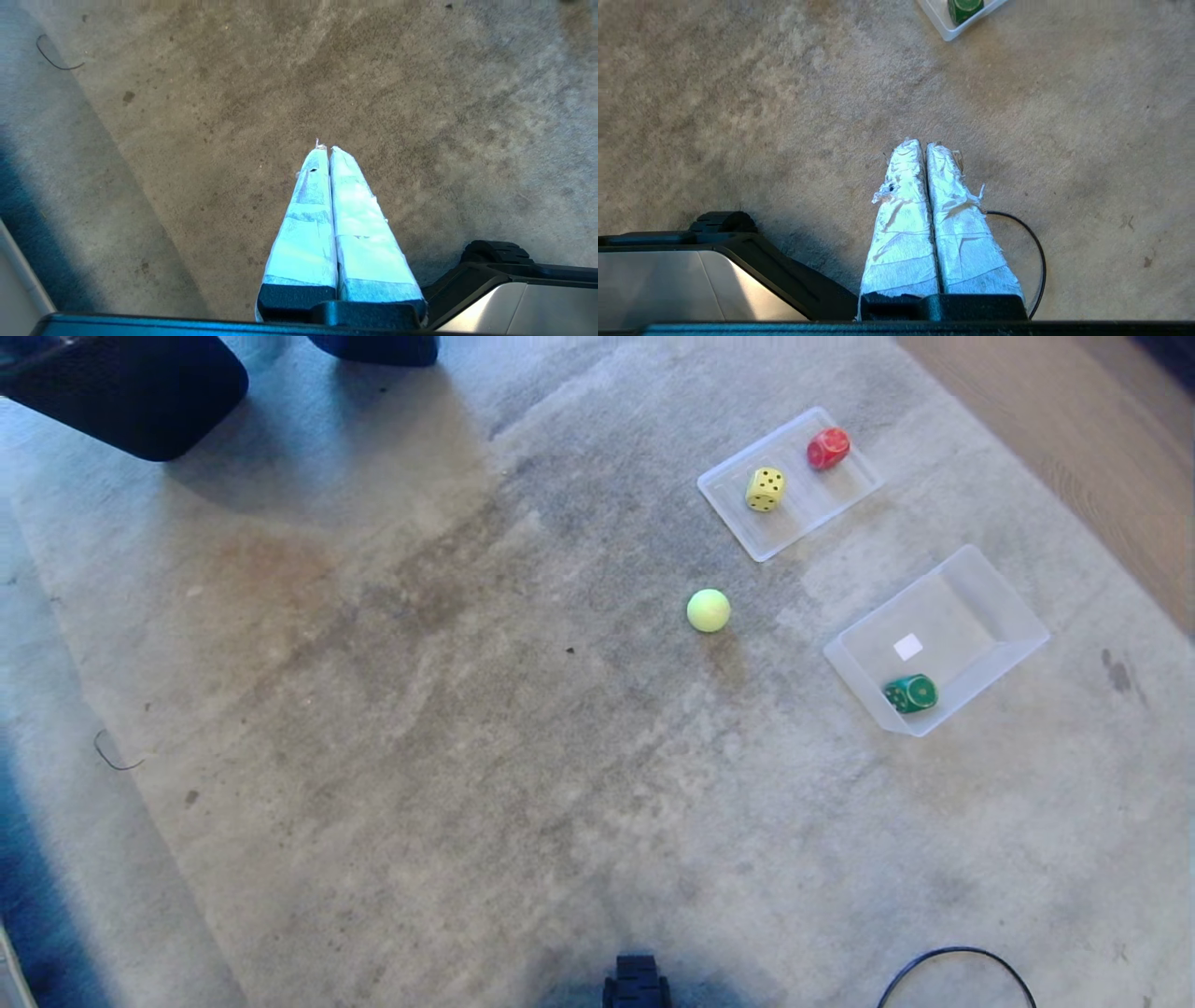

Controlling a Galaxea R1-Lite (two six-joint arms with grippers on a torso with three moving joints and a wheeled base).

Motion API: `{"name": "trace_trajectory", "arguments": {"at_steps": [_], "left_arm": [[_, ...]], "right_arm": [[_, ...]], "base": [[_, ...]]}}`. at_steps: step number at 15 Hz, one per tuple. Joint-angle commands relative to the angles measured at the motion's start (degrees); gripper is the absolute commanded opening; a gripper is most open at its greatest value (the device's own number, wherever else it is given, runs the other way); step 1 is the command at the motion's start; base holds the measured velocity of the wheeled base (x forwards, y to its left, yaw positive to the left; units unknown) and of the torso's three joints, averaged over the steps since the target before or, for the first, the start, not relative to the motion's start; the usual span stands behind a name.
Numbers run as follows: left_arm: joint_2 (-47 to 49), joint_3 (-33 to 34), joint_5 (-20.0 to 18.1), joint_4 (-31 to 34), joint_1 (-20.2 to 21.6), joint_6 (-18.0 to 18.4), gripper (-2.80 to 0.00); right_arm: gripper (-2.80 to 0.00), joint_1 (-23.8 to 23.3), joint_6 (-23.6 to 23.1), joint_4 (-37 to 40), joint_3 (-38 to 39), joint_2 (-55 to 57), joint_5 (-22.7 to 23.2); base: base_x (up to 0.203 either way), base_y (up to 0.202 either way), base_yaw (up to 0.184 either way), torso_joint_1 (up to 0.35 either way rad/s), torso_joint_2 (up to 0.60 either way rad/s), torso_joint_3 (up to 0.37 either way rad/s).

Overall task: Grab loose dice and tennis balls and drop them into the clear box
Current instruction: Pick up the ball on the floor

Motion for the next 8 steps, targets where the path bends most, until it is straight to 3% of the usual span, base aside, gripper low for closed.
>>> {"name": "trace_trajectory", "arguments": {"at_steps": [1,3,8], "left_arm": [[0.0,0.0,0.0,0.0,0.0,0.0,-2.8],[0.0,0.0,-0.2,0.1,0.0,0.3,-2.8],[0.0,0.0,0.1,0.1,0.0,-0.2,-2.8]], "right_arm": [[-2.8,0.0,0.0,0.0,0.0,0.1,0.0],[-2.8,0.0,0.0,0.0,0.0,0.1,0.0],[-2.8,0.1,-0.6,0.0,0.0,0.1,0.1]], "base": [[0.0,0.0,0.0,0.002,0.0,0.202],[0.0,0.0,0.0,0.001,0.0,0.15],[0.0,0.0,0.0,0.001,0.0,0.022]]}}
